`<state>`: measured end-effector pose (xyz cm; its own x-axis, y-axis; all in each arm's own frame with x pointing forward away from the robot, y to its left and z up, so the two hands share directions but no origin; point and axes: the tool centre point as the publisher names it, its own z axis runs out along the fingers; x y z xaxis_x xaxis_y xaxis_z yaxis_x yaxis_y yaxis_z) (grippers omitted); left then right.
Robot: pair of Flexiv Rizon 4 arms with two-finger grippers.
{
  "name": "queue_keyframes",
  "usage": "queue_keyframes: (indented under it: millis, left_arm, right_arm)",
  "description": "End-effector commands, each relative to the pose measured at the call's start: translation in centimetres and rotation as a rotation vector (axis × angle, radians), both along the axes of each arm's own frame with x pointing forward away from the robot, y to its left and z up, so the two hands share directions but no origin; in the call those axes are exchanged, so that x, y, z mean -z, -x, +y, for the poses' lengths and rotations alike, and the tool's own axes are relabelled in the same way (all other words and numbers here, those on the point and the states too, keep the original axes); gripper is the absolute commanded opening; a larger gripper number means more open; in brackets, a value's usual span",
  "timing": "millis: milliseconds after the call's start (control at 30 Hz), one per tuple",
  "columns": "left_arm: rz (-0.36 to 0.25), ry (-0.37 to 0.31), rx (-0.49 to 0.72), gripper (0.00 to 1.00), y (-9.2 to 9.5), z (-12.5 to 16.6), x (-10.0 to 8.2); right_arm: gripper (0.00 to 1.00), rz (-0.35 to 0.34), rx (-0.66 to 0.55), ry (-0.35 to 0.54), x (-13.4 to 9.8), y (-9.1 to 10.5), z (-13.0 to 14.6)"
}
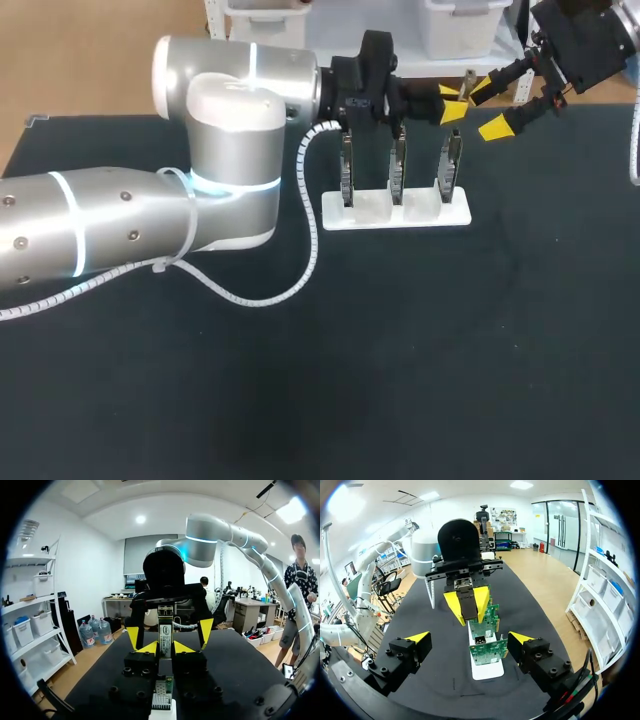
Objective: Pick up the optical module with the left hand, and insert it into the network port with the right hand.
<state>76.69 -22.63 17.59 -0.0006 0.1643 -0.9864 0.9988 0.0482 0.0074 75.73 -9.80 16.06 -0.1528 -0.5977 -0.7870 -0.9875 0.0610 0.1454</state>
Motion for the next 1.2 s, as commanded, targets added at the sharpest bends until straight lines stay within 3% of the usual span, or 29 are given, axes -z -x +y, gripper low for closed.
queue_keyframes:
  millis: [33,1200]
  left_arm:
    - [0.002,0.006,0.001,0.0,-0.37,-0.06,0.15]
    - [0.028,0.011,0.01,0.0,-0.9,-0.43,0.77]
  right_arm:
    - [1.0,-0.003,0.003,0.001,-0.03,0.16,0.03]
    - [1.0,-0.003,0.003,0.001,-0.03,0.16,0.03]
